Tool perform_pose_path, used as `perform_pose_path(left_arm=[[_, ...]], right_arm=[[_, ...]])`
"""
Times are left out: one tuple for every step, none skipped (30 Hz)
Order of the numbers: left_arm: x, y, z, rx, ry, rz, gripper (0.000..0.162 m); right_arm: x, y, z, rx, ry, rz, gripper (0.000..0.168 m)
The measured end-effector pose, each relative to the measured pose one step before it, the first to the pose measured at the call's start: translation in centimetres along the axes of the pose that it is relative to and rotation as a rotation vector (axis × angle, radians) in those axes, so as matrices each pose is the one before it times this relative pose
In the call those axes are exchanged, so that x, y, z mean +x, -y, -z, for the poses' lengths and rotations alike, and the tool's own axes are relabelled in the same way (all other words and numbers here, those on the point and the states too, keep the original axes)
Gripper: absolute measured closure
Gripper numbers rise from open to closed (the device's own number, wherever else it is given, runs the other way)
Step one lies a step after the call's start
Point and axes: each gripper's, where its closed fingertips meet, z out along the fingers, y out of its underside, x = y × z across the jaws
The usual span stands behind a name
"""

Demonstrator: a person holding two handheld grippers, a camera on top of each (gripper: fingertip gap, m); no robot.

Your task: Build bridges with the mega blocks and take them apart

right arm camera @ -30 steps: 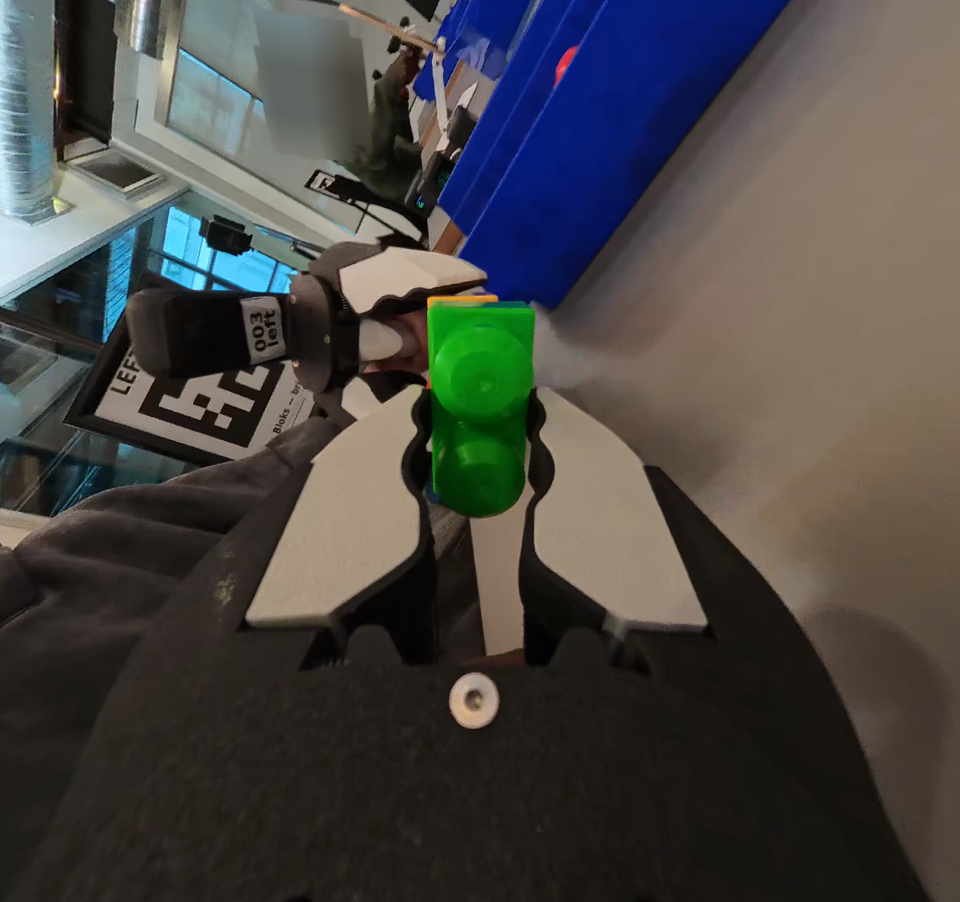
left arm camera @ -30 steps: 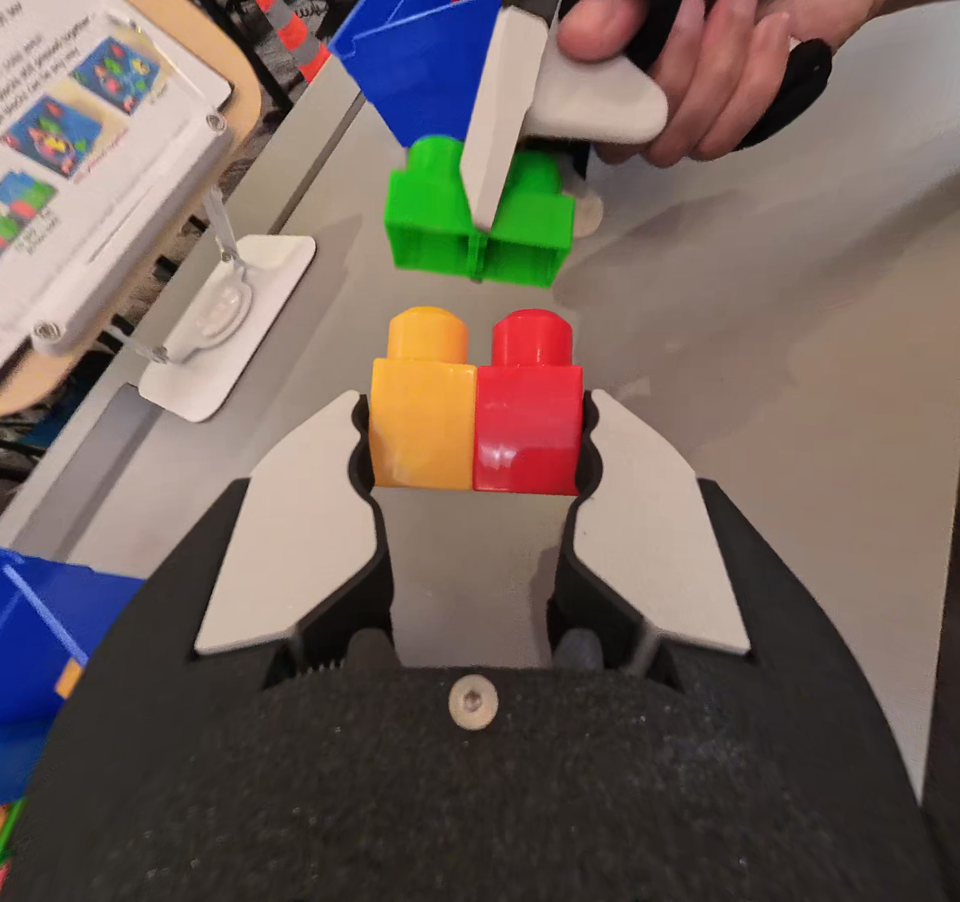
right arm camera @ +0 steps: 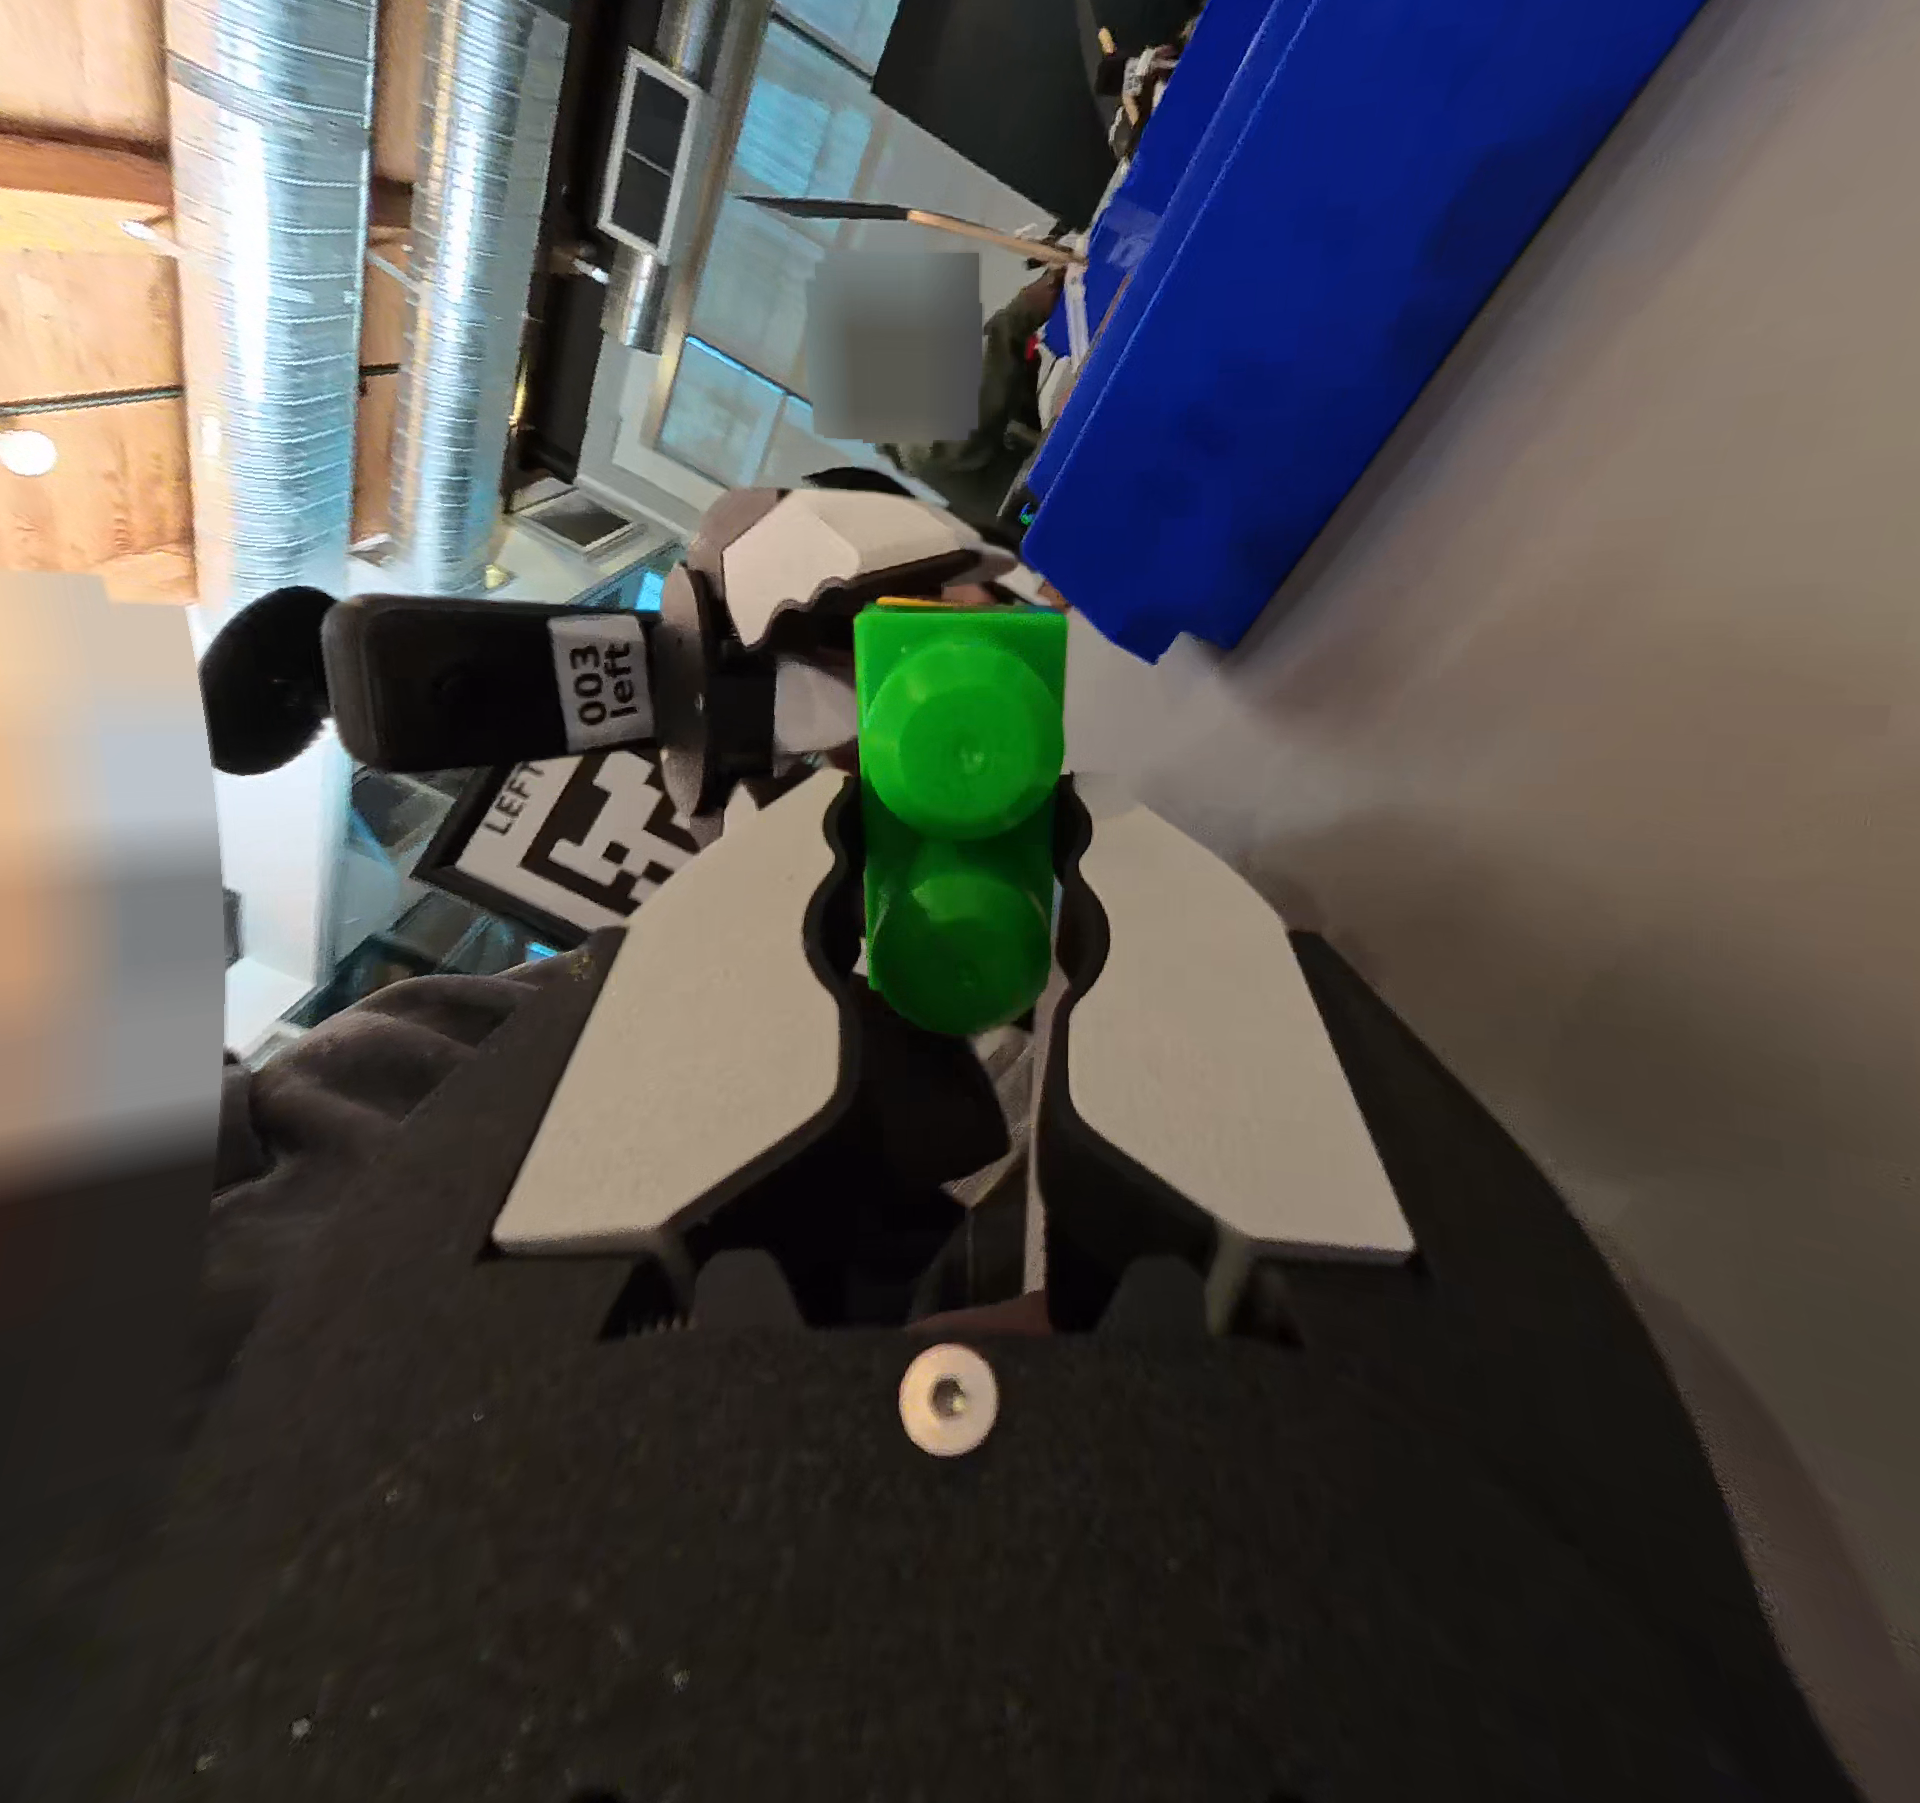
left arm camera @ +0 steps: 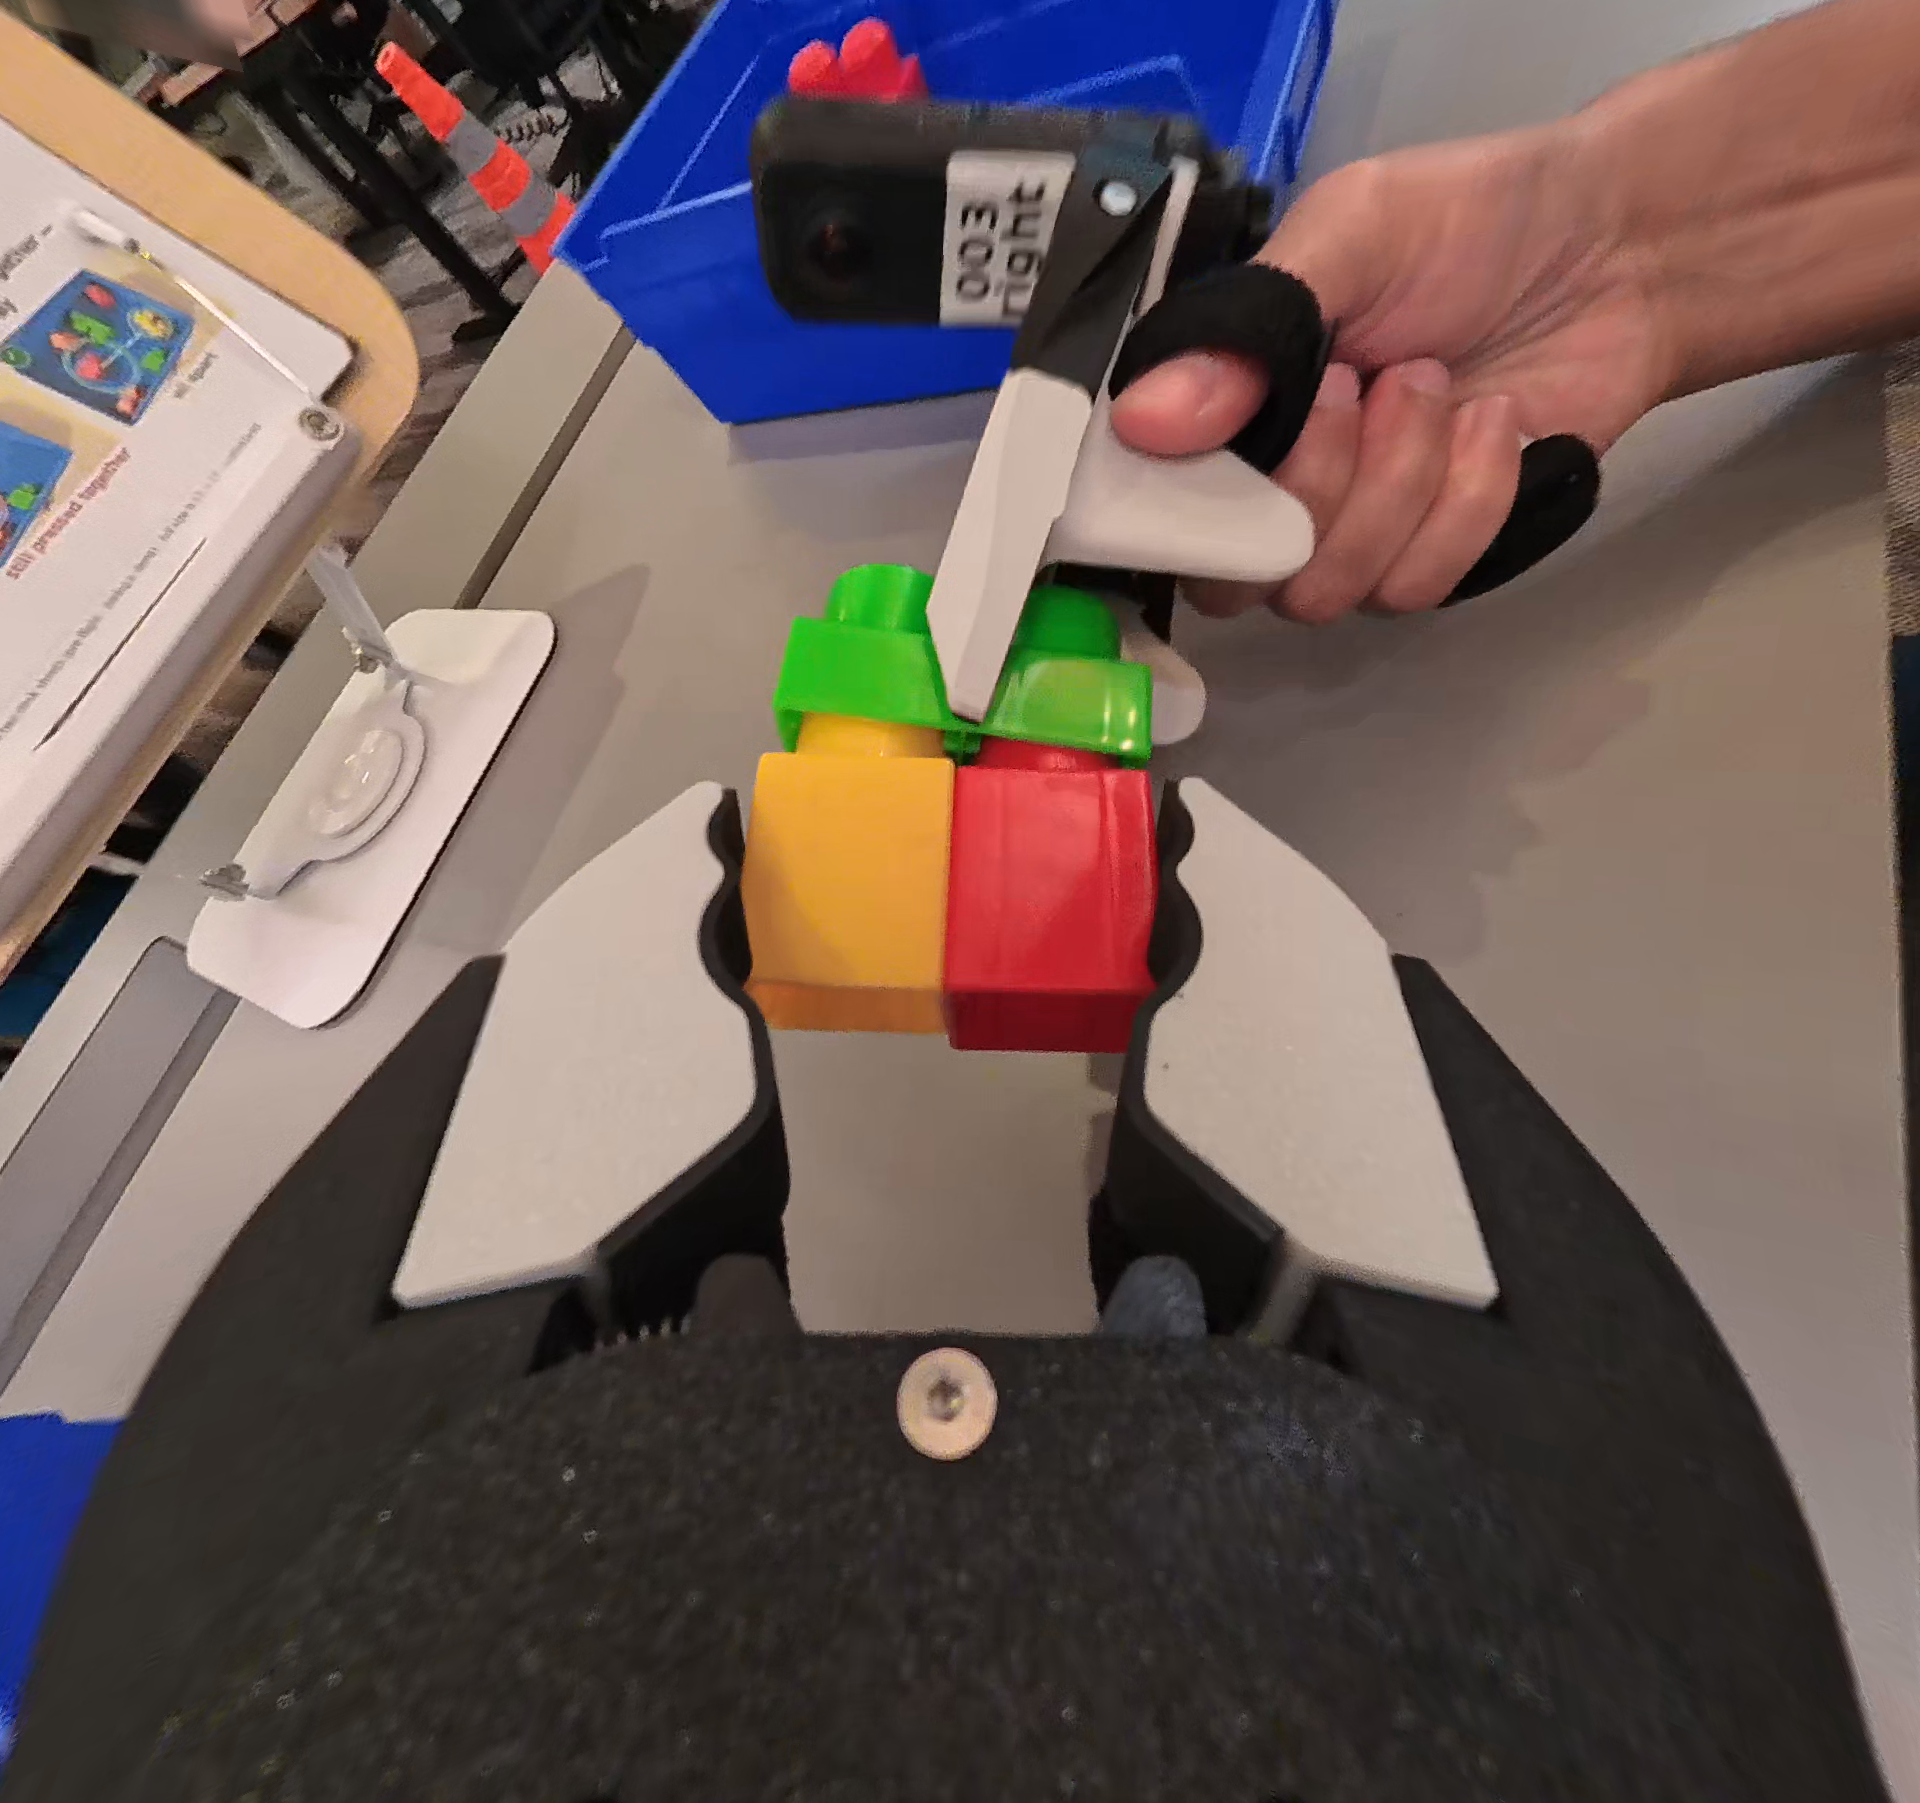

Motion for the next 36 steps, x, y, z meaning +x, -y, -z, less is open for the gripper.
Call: perform_pose_path(left_arm=[[0.059,0.261,0.191,0.0158,-0.0103,0.0015,0.087],[-0.002,0.198,0.165,0.011,-0.0039,-0.0028,0.088],[0.003,0.06,0.111,0.0019,-0.0058,-0.0013,0.088],[0.095,-0.089,0.033,-0.0057,-0.0099,-0.0025,0.088],[0.127,-0.072,0.006,0.0,-0.0055,-0.0091,0.088],[0.173,0.075,0.032,0.0103,-0.0051,-0.0077,0.088],[0.196,0.176,0.063,0.0146,-0.0084,-0.0006,0.088],[0.145,0.167,0.051,0.0117,-0.0063,0.001,0.088],[0.109,0.025,-0.031,0.0022,-0.0048,-0.0047,0.088],[0.108,0.005,-0.092,0.0025,-0.004,-0.0047,0.088],[0.061,0.023,-0.165,0.0076,0.0006,0.0029,0.088],[0.038,-0.042,-0.26,0.0022,0.0042,0.0004,0.088],[0.07,-0.136,-0.281,-0.0055,0.0017,-0.0044,0.088],[0.076,-0.137,-0.232,-0.0066,-0.0012,-0.0042,0.088],[0.009,0.005,-0.143,0.0022,-0.0001,-0.0004,0.088],[-0.024,0.114,-0.057,0.0085,-0.0002,0.0058,0.088],[-0.049,0.096,-0.039,0.0057,0.0026,0.0023,0.088],[-0.08,0.094,-0.049,0.0054,0.0073,-0.0031,0.088],[-0.039,0.123,-0.016,0.0058,0.0031,0.0003,0.088],[0.013,0.096,-0.012,0.0036,-0.0018,0.0001,0.088],[0.006,0.043,0.024,0.0023,-0.0002,-0.0025,0.088],[0.004,-0.057,0.02,-0.0003,-0.002,-0.0009,0.088],[0.019,-0.178,0.034,-0.0049,-0.0038,-0.003,0.088],[-0.049,-0.239,0.007,-0.0085,0.0018,-0.0044,0.088],[-0.108,-0.177,0.009,-0.0064,0.0096,-0.0038,0.088],[-0.114,-0.035,0.074,-0.0002,0.0148,-0.0075,0.088],[-0.118,0.048,0.131,-0.0003,0.0164,-0.0048,0.088],[-0.063,0.094,0.182,-0.0014,0.0096,0.0082,0.088],[0.008,0.172,0.26,0.0038,-0.0039,0.0183,0.085],[-0.011,0.217,0.391,0.0103,-0.0091,0.0212,0.085],[-0.188,0.218,0.499,0.0144,0.0015,0.0203,0.084],[-0.357,0.125,0.564,0.0137,0.0099,0.0227,0.083],[-0.361,0.028,0.571,0.013,0.0047,0.0374,0.083],[-0.383,-0.049,0.522,0.0155,0.0007,0.0634,0.083],[-0.55,-0.161,0.406,0.0177,0.0052,0.0927,0.088],[-0.214,-0.23,0.199,0.0217,-0.0234,0.1132,0.084]], right_arm=[[-0.022,-0.162,-0.234,-0.0075,0.0137,-0.0128,0.133],[-0.107,0.067,-0.136,0.008,0.0248,-0.0206,0.134],[0.035,-0.117,-0.092,-0.0056,0.016,-0.016,0.133],[0.112,-0.138,-0.029,-0.0052,0.0026,-0.0076,0.133],[-0.071,-0.135,-0.015,-0.0057,0.0134,-0.0124,0.133],[-0.194,-0.189,0.005,-0.0081,0.0281,-0.0216,0.134],[-0.258,-0.204,0.005,-0.006,0.038,-0.0254,0.134],[-0.127,-0.064,0.006,0.007,0.0243,-0.0172,0.134],[0.043,-0.121,0.061,0.0,0.0101,-0.0087,0.134],[0.001,-0.066,0.085,-0.0018,0.0074,-0.0015,0.134],[0.086,0.037,0.157,0.0015,-0.0022,-0.0032,0.134],[0.229,0.038,0.194,0.0023,-0.012,0.0011,0.134],[0.27,-0.084,0.142,-0.0041,-0.0083,-0.0022,0.134],[0.201,-0.001,0.116,0.005,-0.0063,-0.0005,0.134],[-0.017,0.041,0.074,0.0088,0.0061,-0.0027,0.134],[-0.056,0.038,0.014,0.0043,0.0004,0.0031,0.134],[-0.01,0.096,0.018,0.0039,-0.01,0.012,0.134],[-0.075,0.11,0.036,0.0018,-0.0056,0.0088,0.134],[-0.089,-0.017,0.035,-0.0072,-0.0026,0.0088,0.134],[-0.047,-0.015,0.003,-0.0021,0.0017,0.0046,0.134],[-0.009,0.002,-0.035,0.0028,0.0063,-0.007,0.134],[0.083,-0.027,-0.055,0.0018,-0.0025,0.0004,0.134],[0.162,-0.035,-0.044,0.0,-0.0141,0.0098,0.134],[0.162,0.087,-0.042,0.0024,-0.0228,0.0206,0.134],[0.034,0.126,-0.042,-0.0018,-0.0191,0.0248,0.134],[-0.1,0.098,-0.087,-0.0024,-0.0081,0.0243,0.134],[-0.082,0.106,-0.102,0.0003,-0.0073,0.0243,0.134],[0.004,0.081,-0.108,0.0009,-0.0089,0.02,0.134],[0.158,-0.008,-0.092,-0.003,-0.0158,0.0107,0.134],[0.208,-0.039,-0.018,-0.0031,-0.0175,0.0141,0.134],[-0.041,0.122,0.094,0.0111,0.001,0.0111,0.134],[-0.078,0.22,0.171,0.0175,-0.0001,0.0122,0.134],[0.182,0.042,0.168,0.0017,-0.0231,0.0189,0.134],[0.09,-0.003,0.149,-0.0014,-0.0234,0.0365,0.134],[-0.22,0.105,0.118,0.0098,-0.0092,0.0482,0.134],[-0.232,0.073,0.036,0.0077,-0.0116,0.0422,0.134]])
